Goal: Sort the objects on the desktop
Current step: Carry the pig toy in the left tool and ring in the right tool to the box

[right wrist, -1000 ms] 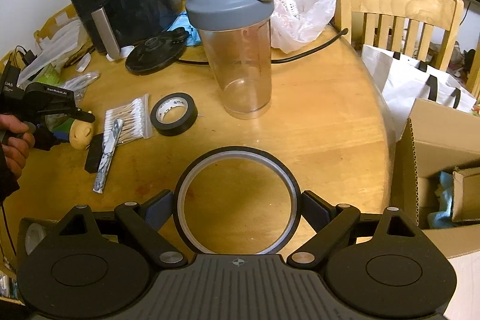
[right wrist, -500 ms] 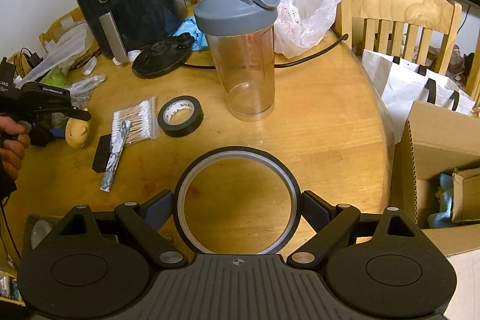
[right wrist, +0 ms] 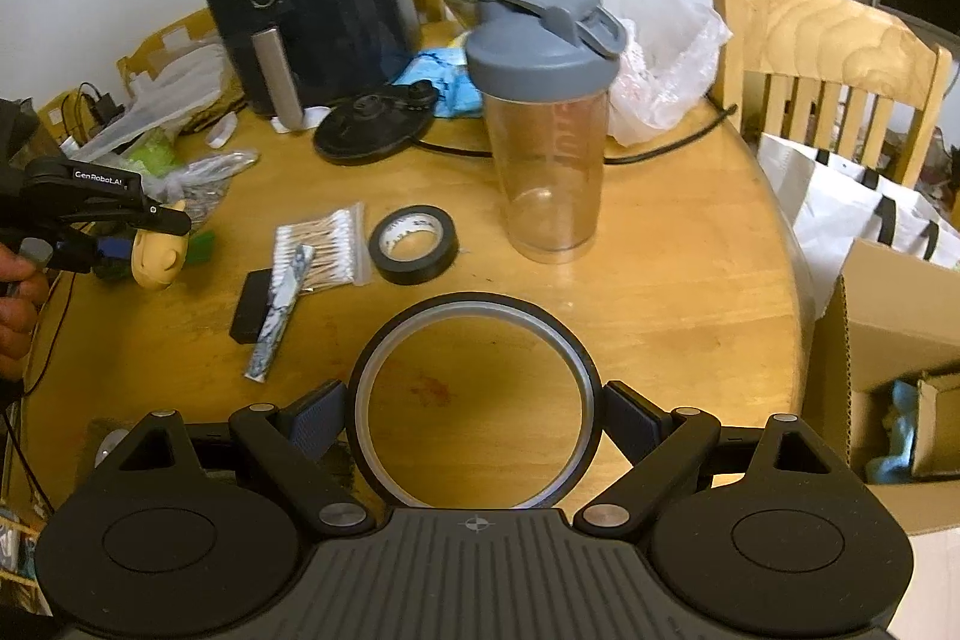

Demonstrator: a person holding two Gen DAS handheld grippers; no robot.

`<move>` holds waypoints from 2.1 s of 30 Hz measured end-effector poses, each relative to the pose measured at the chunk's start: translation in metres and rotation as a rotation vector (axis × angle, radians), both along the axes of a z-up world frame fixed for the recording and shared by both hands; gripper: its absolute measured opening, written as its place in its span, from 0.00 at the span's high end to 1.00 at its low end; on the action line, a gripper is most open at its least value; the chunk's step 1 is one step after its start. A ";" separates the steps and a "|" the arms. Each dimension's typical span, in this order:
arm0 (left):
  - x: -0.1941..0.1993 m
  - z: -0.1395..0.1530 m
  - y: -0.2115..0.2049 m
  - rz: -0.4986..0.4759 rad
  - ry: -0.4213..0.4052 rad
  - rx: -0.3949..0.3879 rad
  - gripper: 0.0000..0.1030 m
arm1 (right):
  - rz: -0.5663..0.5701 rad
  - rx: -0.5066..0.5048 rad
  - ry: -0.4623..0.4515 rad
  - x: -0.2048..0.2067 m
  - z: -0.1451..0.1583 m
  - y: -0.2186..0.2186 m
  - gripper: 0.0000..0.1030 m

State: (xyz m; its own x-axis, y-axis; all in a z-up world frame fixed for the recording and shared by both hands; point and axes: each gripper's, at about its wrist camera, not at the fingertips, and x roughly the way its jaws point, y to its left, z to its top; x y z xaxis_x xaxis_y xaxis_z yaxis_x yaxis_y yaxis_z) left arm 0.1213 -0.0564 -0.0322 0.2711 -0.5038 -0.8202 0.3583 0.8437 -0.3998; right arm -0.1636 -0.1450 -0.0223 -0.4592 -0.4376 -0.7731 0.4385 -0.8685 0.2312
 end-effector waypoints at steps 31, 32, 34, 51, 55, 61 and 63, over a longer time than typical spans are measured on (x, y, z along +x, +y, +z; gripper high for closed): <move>-0.112 0.028 0.057 -0.191 -0.032 -0.033 0.49 | 0.046 -0.054 0.009 0.037 0.021 -0.045 0.11; -0.116 0.028 0.057 -0.201 -0.028 -0.033 0.49 | 0.044 -0.053 0.007 0.037 0.020 -0.046 0.11; -0.123 0.026 0.057 -0.220 -0.017 -0.034 0.49 | 0.044 -0.052 0.005 0.038 0.020 -0.047 0.11; -0.191 0.002 0.018 -0.603 -0.087 0.079 0.48 | -0.003 -0.048 -0.021 0.053 0.012 -0.043 0.11; -0.200 -0.002 0.011 -0.672 -0.106 0.112 0.48 | -0.024 -0.049 -0.029 0.056 0.010 -0.038 0.11; -0.202 -0.001 0.013 -0.657 -0.112 0.111 0.47 | -0.036 -0.055 -0.040 0.060 0.008 -0.037 0.11; -0.198 0.002 0.016 -0.638 -0.101 0.090 0.47 | -0.039 -0.057 -0.042 0.060 0.008 -0.038 0.11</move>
State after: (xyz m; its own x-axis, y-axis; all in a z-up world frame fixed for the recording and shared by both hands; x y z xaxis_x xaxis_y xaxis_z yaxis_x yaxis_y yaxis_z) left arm -0.0771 -0.0399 -0.0306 0.0195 -0.5223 -0.8525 0.8321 0.4812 -0.2758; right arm -0.1039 -0.1828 -0.0146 -0.4449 -0.4640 -0.7660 0.3931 -0.8697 0.2984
